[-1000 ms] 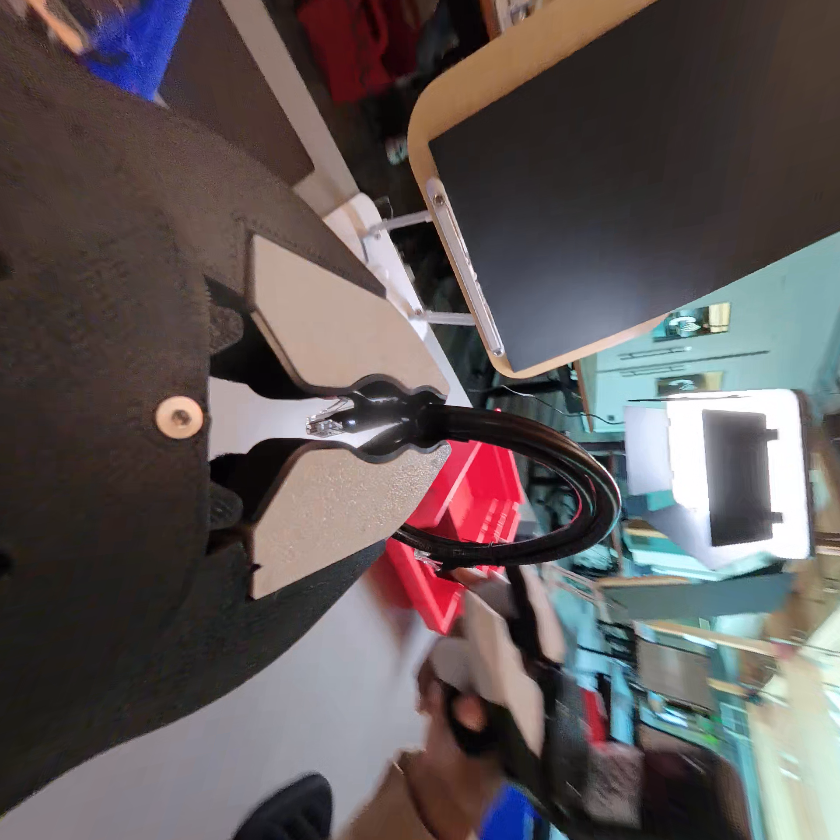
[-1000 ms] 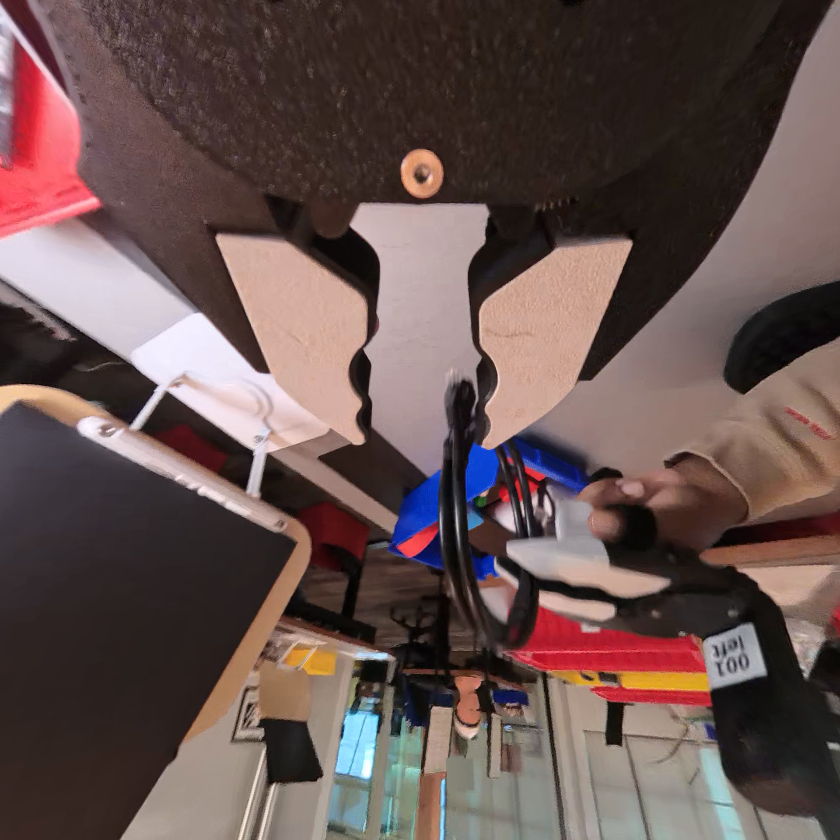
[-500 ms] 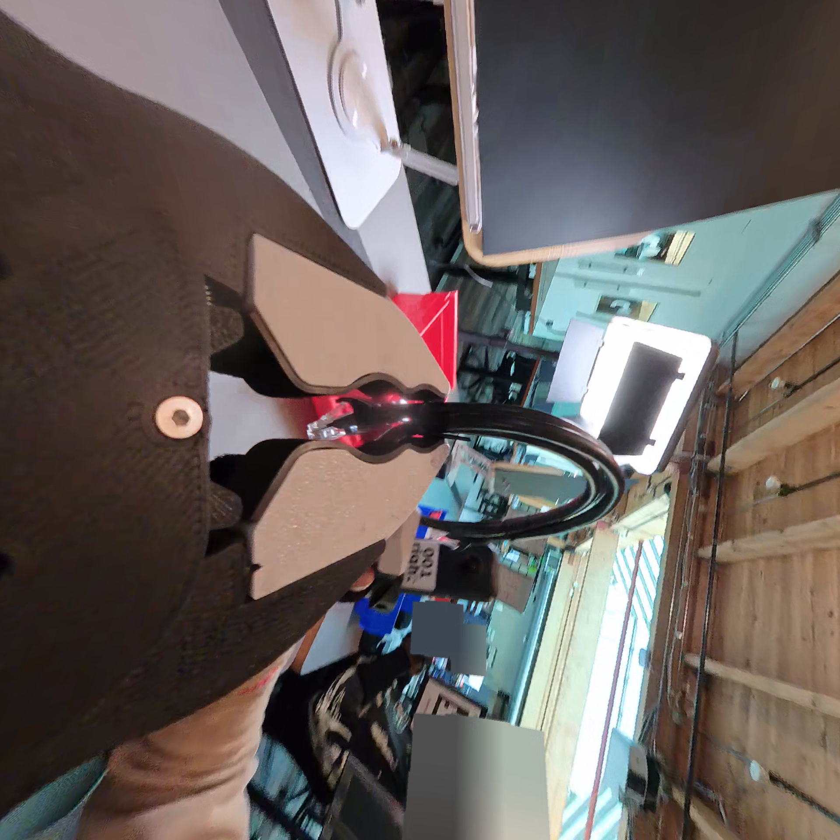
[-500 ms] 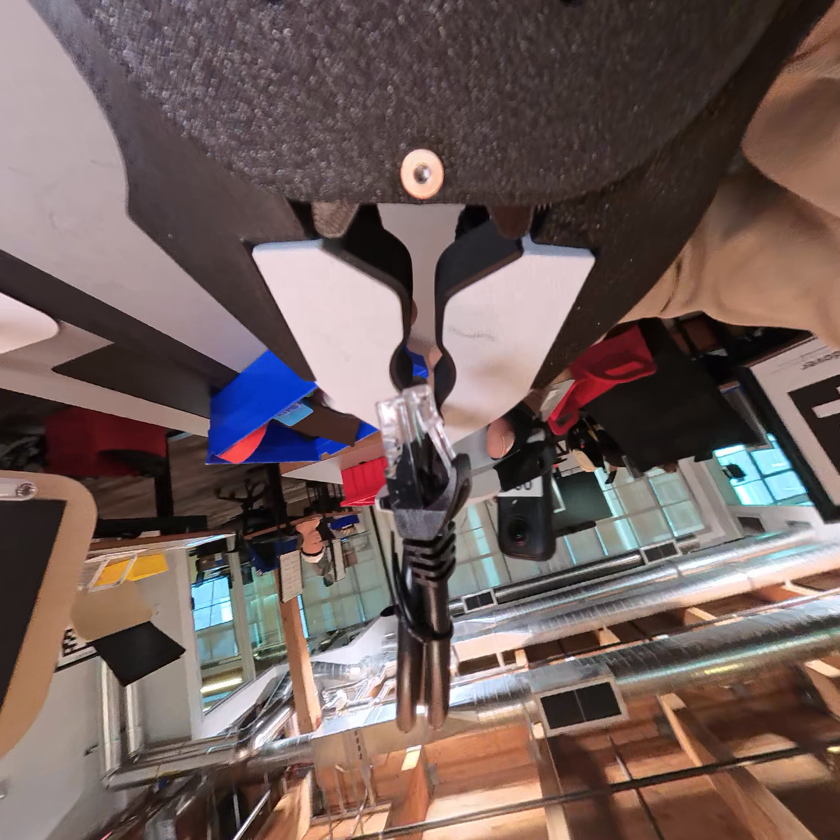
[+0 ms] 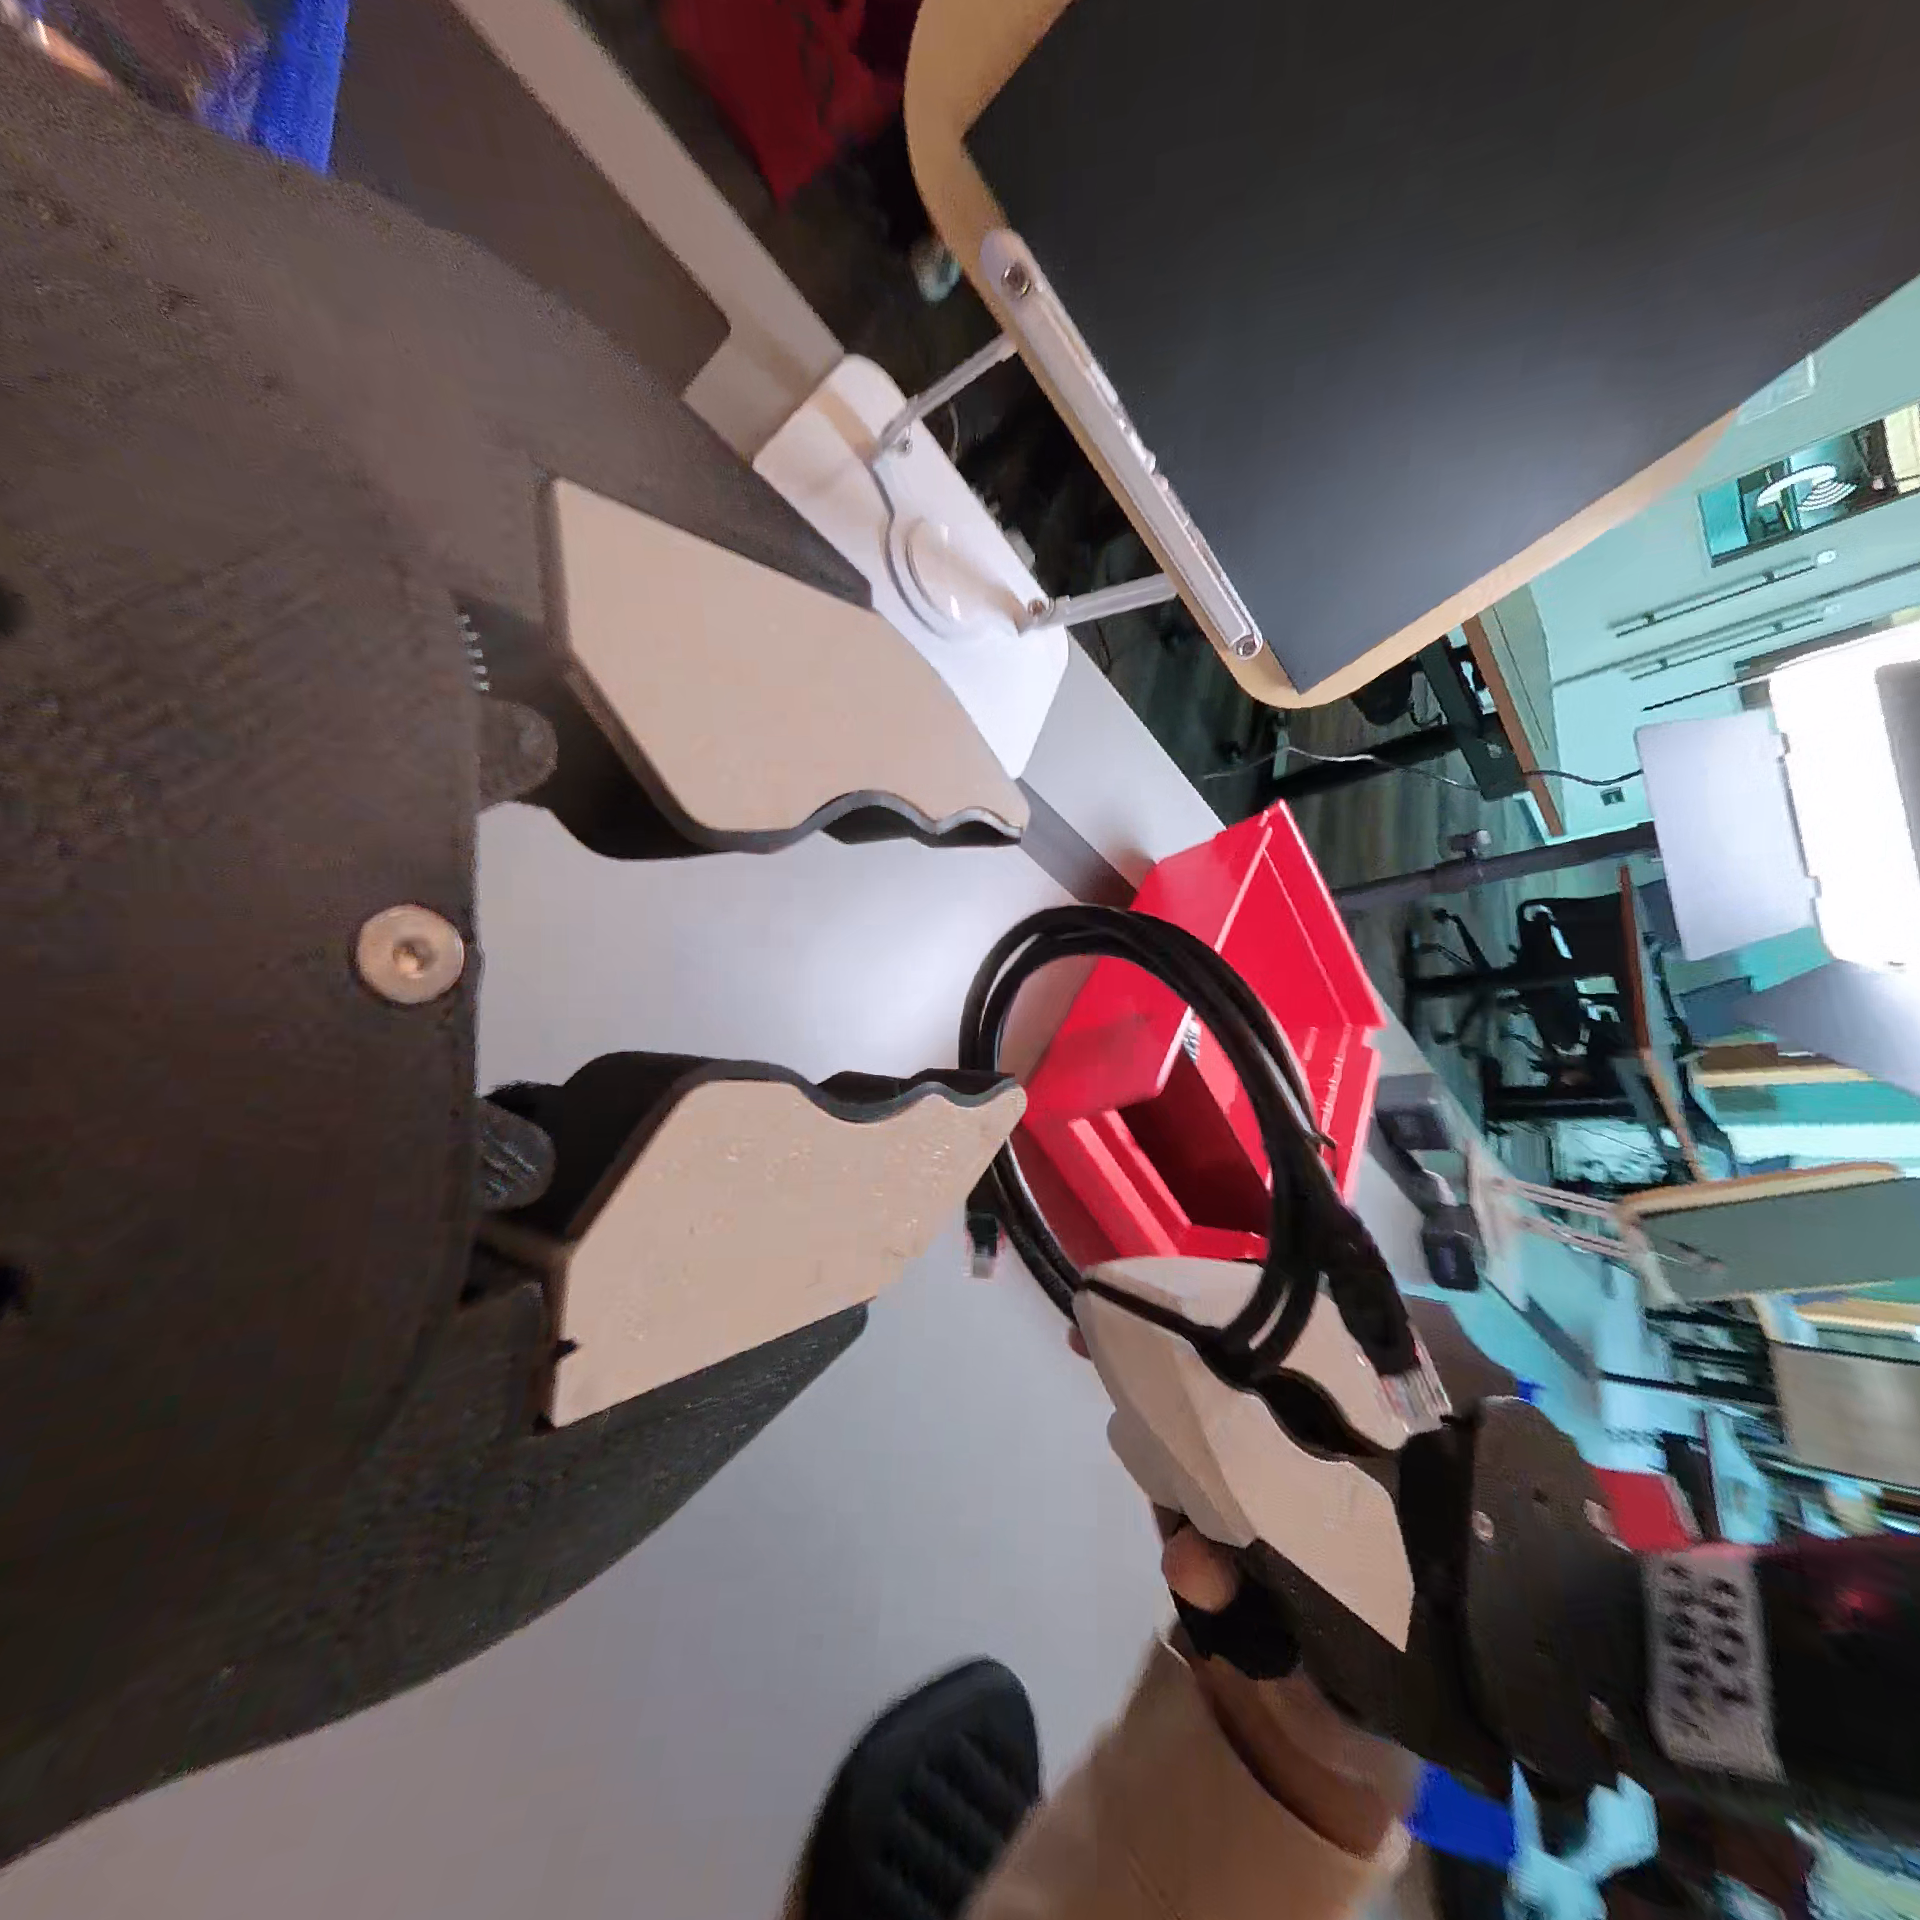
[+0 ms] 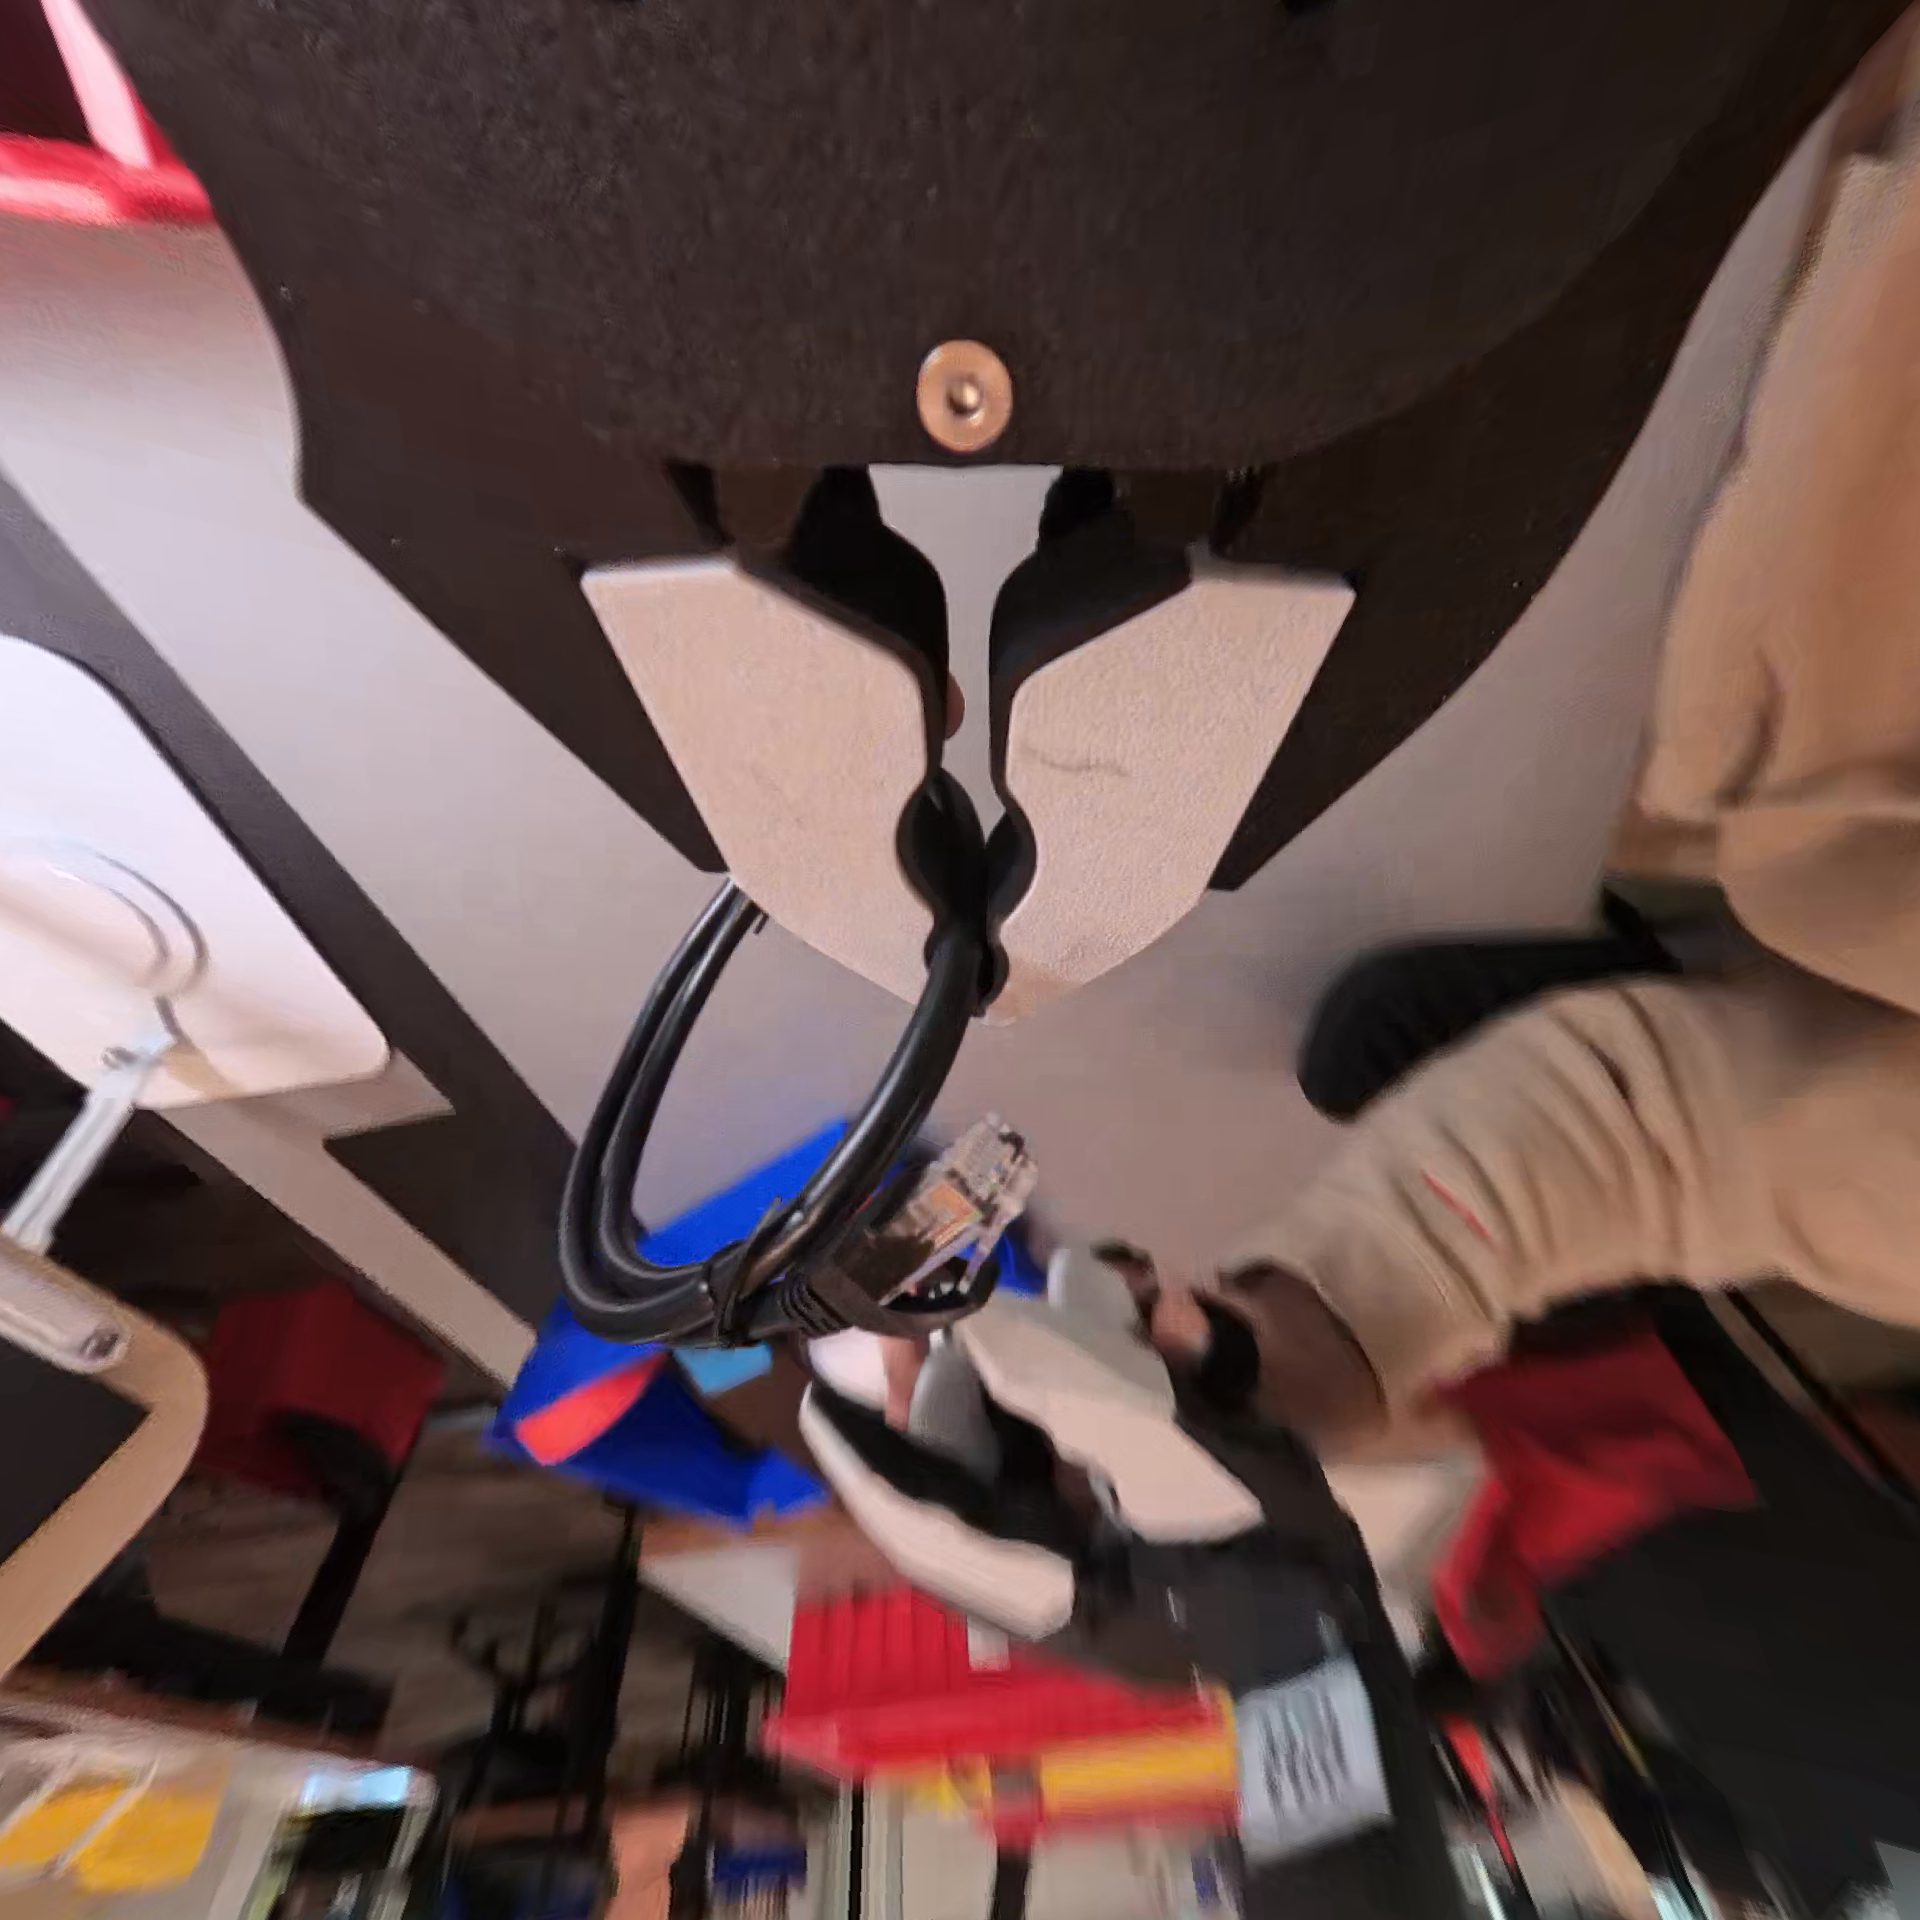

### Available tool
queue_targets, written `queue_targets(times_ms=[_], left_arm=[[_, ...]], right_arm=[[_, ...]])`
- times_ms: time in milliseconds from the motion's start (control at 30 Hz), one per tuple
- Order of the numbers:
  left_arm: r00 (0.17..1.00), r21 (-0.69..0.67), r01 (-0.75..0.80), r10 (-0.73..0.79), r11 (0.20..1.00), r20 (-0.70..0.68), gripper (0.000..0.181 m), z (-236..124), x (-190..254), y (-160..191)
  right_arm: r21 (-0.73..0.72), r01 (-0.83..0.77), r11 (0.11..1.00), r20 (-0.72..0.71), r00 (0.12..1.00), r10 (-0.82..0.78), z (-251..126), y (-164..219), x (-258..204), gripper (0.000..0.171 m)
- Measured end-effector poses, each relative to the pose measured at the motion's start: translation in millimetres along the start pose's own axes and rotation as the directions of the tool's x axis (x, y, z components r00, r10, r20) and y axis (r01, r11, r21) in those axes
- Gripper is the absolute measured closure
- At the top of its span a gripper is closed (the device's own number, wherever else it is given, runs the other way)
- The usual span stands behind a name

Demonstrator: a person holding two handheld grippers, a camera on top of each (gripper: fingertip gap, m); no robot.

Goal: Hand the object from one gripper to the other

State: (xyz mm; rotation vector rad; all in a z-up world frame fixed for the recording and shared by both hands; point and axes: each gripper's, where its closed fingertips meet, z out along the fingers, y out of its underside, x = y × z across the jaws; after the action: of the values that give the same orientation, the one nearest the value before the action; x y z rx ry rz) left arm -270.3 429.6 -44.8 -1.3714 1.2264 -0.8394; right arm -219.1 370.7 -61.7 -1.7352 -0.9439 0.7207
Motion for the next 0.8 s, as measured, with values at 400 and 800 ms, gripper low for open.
queue_targets(times_ms=[400, 800], left_arm=[[0.683, 0.001, 0.691, -0.653, 0.723, -0.327, 0.137, 13.4, 1.3, 4.2], [0.892, 0.138, 0.402, -0.354, 0.905, -0.281, 0.171, 1.7, -5.1, -2.1]], right_arm=[[-0.631, 0.550, 0.547, -0.476, 0.282, -0.833, 27.3, 18.2, 62.0, 0.171], [-0.253, 0.680, 0.688, -0.453, 0.545, -0.705, 44.8, 1.3, 14.5, 0.143]])
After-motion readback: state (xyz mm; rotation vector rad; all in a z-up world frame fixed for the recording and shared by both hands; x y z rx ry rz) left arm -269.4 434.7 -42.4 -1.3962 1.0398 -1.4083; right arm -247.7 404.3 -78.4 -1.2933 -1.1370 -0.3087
